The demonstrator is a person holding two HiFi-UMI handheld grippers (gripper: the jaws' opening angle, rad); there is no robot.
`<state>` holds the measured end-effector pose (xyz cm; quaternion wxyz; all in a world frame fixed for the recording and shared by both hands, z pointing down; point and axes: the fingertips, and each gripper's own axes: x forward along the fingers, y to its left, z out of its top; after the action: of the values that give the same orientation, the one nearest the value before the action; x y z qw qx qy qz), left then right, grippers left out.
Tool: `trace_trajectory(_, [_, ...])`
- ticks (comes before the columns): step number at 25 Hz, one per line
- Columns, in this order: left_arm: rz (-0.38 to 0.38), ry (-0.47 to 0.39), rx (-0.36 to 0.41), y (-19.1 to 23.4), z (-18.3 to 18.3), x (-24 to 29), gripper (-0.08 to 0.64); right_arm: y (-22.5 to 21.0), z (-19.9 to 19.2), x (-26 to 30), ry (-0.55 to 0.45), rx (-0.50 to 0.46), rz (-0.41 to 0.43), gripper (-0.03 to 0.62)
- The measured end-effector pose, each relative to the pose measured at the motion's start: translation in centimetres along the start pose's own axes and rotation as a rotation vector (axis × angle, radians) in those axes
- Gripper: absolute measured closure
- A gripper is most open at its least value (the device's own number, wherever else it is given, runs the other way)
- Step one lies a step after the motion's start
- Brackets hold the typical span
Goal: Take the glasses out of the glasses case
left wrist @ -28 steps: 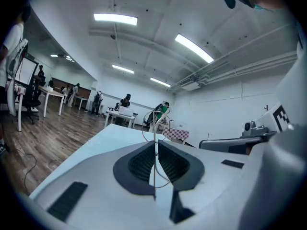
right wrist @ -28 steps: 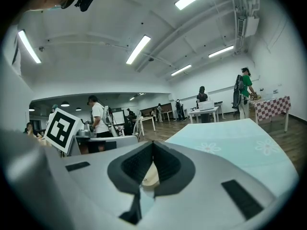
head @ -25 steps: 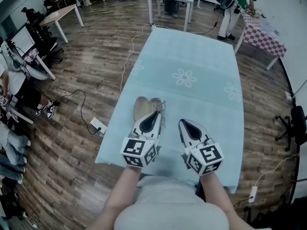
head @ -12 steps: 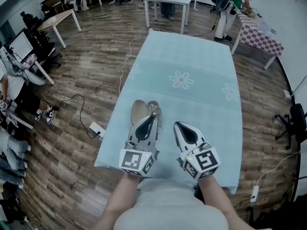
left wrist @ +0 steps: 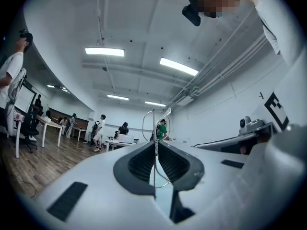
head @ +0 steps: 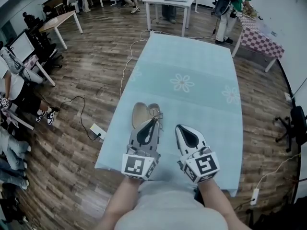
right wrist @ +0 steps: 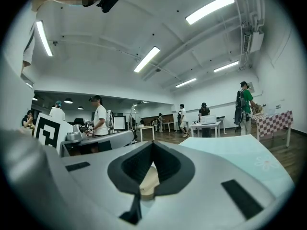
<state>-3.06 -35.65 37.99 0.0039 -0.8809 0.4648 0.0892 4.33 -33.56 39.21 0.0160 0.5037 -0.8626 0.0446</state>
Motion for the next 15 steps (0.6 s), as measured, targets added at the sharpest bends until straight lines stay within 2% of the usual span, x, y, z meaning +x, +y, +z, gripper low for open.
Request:
trace_trajectory(6, [0.009,0.014,0.047,-0.12,-0.10,0.02,0.529,-0.61,0.11,-0.14,-0.013,-0.025,-0.040,0.585])
trace_trajectory(15, [0.009,0.020,0.088,-0.47,-0.04,-0.46,0.529,-0.40,-0.10,-0.33,-0.014,-0.041,-0.048,0.586])
